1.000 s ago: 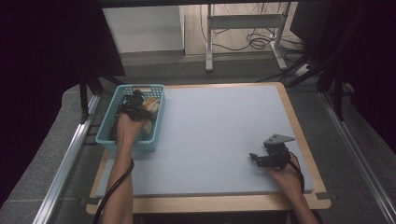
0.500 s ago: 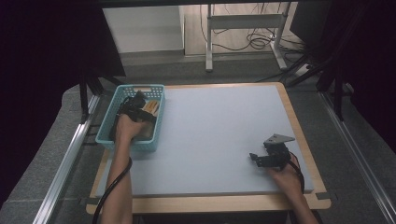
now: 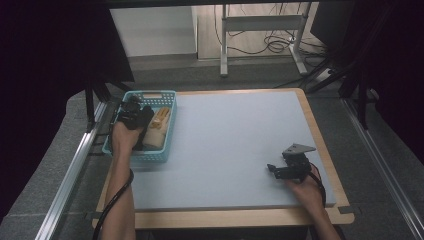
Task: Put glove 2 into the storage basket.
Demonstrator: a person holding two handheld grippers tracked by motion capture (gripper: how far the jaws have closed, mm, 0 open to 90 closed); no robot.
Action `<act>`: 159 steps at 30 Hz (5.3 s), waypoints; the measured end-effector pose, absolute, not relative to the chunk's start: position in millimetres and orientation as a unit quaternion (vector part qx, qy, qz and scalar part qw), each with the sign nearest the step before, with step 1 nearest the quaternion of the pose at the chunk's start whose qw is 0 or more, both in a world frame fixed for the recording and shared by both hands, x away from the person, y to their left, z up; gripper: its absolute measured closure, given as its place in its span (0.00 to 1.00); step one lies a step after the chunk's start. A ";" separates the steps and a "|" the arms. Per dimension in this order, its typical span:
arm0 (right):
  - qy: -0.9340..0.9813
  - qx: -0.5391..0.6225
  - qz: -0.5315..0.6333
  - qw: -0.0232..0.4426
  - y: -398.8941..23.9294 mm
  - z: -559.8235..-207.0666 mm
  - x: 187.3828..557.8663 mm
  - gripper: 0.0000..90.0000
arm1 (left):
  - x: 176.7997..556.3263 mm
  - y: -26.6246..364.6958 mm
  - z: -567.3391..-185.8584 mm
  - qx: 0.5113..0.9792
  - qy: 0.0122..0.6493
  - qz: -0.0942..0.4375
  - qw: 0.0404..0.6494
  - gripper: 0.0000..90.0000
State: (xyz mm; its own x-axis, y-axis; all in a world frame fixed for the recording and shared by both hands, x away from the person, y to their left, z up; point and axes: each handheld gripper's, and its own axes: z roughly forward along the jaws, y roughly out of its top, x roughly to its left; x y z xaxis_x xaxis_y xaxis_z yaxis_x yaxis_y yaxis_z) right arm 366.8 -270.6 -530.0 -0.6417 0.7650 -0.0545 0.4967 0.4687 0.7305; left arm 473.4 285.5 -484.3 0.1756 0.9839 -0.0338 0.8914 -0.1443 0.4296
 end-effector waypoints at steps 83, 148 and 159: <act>0.835 0.378 0.350 0.194 -270.3 -530.2 366.6 0.22 | 398.3 303.1 -433.5 0.734 0.565 0.176 0.334 0.05; 0.834 0.379 0.349 0.195 -270.2 -530.1 366.8 0.21 | 339.9 194.2 -449.9 0.792 0.417 0.161 0.416 0.00; 0.834 0.379 0.349 0.196 -270.3 -530.1 366.7 0.21 | 326.3 150.7 -465.5 0.807 0.372 0.144 0.435 0.00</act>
State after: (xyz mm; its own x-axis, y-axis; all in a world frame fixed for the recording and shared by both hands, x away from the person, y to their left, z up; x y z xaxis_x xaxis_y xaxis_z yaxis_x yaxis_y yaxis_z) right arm 366.7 -270.3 -530.1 -0.6358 0.7694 -0.0620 0.4964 0.4690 0.7305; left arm 326.3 150.7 -465.5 0.6819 0.7257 -0.0914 0.4754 -0.3447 0.8095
